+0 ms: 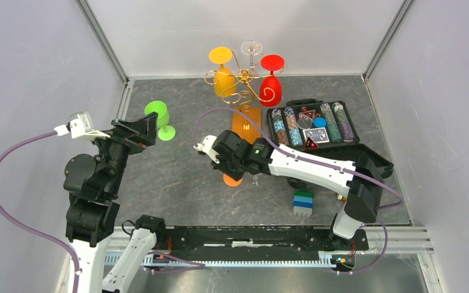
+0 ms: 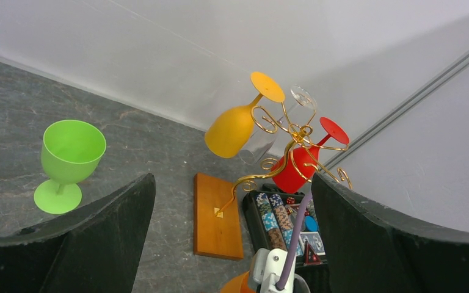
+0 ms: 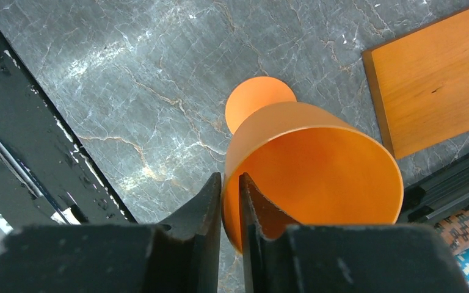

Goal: Take the wine glass off the wine glass rack

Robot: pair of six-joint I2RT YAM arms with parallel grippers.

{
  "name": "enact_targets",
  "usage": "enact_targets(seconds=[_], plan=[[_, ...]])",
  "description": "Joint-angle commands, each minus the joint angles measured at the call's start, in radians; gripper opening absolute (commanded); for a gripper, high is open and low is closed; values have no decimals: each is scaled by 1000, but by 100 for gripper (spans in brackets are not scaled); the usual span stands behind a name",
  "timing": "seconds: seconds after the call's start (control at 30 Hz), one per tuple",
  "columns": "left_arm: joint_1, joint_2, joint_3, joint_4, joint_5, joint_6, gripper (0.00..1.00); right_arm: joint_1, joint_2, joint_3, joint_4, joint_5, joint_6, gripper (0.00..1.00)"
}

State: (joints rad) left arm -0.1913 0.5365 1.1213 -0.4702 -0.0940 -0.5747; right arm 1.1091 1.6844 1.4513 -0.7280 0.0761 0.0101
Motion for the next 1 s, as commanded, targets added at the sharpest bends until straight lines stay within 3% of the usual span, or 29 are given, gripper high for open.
enact_targets(seconds=[0.0, 0.47, 0.7, 0.97], plan=[[5, 1, 17, 27, 20, 22, 100, 3, 11, 55, -1, -13, -28, 23], [4, -3, 9, 27, 16, 26, 100, 3, -31, 114, 32, -13, -18, 42], [4, 5, -16, 57, 28, 16, 100, -8, -171, 59, 82, 17, -92, 67], [4, 6, -34, 71, 40, 6, 100, -125, -347, 49, 179, -38, -94, 83]])
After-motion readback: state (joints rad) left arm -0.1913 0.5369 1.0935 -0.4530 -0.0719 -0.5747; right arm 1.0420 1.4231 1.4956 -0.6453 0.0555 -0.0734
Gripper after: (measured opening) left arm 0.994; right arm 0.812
